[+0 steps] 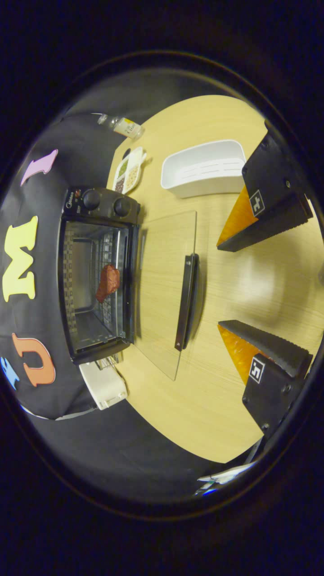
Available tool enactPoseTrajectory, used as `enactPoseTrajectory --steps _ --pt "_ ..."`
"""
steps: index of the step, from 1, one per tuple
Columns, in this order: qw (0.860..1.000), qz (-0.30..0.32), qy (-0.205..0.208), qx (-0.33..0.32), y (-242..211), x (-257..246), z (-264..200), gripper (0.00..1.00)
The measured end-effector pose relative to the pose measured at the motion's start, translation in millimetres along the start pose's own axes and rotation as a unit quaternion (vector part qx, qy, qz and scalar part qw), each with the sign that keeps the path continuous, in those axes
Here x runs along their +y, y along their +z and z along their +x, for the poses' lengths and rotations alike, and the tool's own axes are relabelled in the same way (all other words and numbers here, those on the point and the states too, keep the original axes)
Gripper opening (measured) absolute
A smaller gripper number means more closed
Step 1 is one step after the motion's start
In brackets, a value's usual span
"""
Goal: Open the toaster oven, put the food inside, and close the toaster oven door.
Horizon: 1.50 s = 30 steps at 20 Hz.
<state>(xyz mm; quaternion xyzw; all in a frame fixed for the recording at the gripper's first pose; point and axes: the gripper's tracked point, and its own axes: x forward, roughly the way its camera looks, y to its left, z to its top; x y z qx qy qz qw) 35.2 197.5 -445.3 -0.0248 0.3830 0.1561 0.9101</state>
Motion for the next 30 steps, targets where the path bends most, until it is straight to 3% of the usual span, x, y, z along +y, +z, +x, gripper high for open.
enactPoseTrajectory --steps 8,15,27,30 --pt "0.999 -0.024 -0.035 -0.006 12 0 47 0.98" --pt "0.999 -0.025 -0.034 -0.001 28 -1 36 0.98" --pt "0.995 -0.03 -0.029 -0.091 151 0 0 0.98" --pt "0.992 -0.046 -0.032 -0.11 164 0 -9 0.98"
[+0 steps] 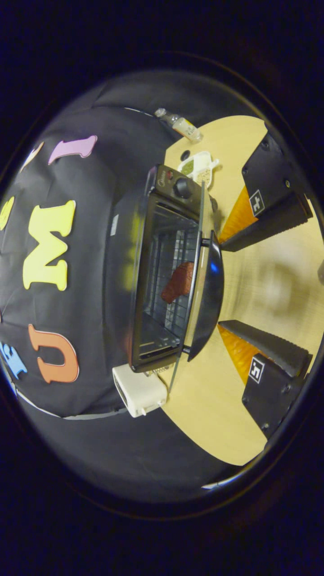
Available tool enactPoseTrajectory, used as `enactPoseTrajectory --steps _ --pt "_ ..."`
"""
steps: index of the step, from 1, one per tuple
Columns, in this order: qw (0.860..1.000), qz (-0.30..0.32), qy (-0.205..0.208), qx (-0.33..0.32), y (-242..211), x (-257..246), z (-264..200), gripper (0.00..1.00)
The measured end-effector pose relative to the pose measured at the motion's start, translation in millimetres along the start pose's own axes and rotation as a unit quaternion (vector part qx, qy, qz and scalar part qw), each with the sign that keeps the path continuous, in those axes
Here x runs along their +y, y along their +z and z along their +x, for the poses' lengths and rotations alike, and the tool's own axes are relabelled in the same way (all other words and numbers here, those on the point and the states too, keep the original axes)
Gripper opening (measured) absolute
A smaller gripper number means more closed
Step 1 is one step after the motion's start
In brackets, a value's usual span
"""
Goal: Open the toaster oven, put the food inside, and close the toaster oven door.
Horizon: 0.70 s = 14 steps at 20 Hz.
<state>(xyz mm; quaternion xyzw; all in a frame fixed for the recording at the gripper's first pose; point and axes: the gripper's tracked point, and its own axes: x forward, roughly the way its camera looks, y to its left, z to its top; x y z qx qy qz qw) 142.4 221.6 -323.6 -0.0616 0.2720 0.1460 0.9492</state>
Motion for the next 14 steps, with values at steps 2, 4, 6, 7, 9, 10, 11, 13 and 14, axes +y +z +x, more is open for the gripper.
enactPoseTrajectory --steps 2,4,6,7,9,10,11,13,14 --pt "1.0 0.004 0.0 -0.001 0 -2 -4 0.98" --pt "1.0 0.013 -0.002 0.003 -4 -7 -9 0.98" --pt "1.0 0.02 -0.006 0.002 -5 -14 -16 0.98" --pt "1.0 0.023 -0.008 0.001 -5 -17 -20 0.98" --pt "0.999 0.029 -0.016 -0.005 -6 -29 -32 0.98" --pt "0.999 0.033 -0.021 -0.008 -5 -36 -39 0.98" --pt "0.999 0.037 -0.024 -0.012 -5 -41 -49 0.98" --pt "0.998 0.041 -0.034 -0.024 1 -55 -70 0.98" --pt "0.998 0.042 -0.04 -0.034 6 -64 -85 0.98"
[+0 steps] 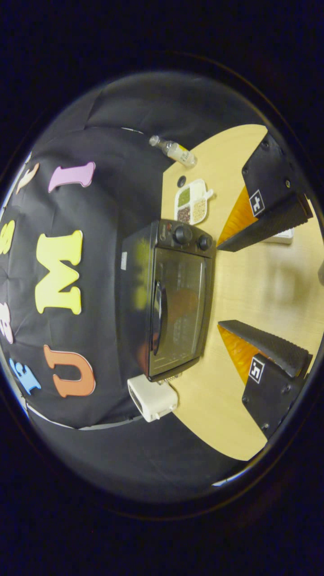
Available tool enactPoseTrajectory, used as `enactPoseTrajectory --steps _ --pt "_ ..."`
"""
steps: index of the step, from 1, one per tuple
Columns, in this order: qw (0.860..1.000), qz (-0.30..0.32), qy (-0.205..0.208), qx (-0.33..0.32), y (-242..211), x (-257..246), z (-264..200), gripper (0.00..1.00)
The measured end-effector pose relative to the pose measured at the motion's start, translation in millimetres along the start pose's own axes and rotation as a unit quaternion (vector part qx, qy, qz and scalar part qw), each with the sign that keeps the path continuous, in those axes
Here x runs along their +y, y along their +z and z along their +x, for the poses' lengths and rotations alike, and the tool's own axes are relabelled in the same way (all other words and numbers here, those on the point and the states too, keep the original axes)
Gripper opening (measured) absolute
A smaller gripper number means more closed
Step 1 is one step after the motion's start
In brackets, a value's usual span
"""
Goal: Open the toaster oven, put the food inside, and close the toaster oven door.
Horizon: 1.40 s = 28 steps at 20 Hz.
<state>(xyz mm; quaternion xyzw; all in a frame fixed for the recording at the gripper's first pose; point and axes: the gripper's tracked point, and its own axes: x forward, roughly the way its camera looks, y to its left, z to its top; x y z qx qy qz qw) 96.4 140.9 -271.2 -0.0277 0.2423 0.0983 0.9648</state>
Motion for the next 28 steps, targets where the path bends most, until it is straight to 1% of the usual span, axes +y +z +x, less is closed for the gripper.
enactPoseTrajectory --steps 3,5,9,11,14,16,18,22,25,28 --pt "0.999 0.008 -0.014 -0.043 26 -33 -46 0.98" --pt "0.997 0.014 -0.027 -0.075 48 -62 -85 0.98" --pt "0.987 0.009 -0.066 -0.148 93 -128 -161 0.98" --pt "0.982 0.006 -0.071 -0.176 108 -154 -198 0.98" --pt "0.974 0.007 -0.074 -0.213 122 -191 -239 0.98" --pt "0.969 0.008 -0.072 -0.235 126 -211 -255 0.98" --pt "0.967 0.006 -0.068 -0.244 127 -223 -260 0.98" --pt "0.968 0.007 -0.043 -0.246 118 -239 -259 0.99" --pt "0.971 0.014 -0.019 -0.237 111 -239 -252 0.99" --pt "0.972 0.022 -0.019 -0.234 112 -238 -254 0.99"
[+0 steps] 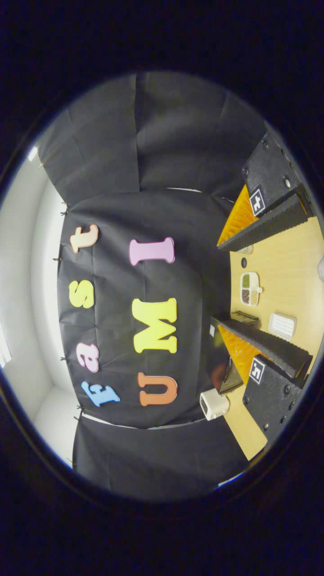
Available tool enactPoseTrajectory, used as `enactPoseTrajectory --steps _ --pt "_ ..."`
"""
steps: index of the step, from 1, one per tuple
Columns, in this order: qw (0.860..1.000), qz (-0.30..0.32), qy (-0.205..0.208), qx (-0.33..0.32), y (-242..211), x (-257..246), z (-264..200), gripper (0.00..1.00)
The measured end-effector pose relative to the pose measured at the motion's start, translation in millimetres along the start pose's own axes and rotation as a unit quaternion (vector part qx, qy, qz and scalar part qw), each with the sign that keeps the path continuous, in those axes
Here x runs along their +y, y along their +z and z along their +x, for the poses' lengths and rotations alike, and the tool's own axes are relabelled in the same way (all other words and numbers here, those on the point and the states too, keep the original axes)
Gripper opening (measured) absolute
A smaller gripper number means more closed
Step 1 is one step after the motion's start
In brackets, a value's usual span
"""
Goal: Open the toaster oven, put the food inside, and close the toaster oven door.
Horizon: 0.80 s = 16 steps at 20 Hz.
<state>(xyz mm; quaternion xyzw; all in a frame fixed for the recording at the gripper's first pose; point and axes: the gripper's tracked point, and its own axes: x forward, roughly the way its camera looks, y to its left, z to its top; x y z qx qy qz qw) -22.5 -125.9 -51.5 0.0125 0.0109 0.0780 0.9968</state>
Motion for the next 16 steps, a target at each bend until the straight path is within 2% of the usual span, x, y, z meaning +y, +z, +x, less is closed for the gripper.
enactPoseTrajectory --steps 2,8,16 --pt "1.0 -0.007 -0.017 0.003 3 -1 -4 0.99" --pt "0.999 -0.002 -0.03 -0.024 22 19 -15 0.99" --pt "0.999 0.001 -0.047 -0.026 30 36 -19 0.99"
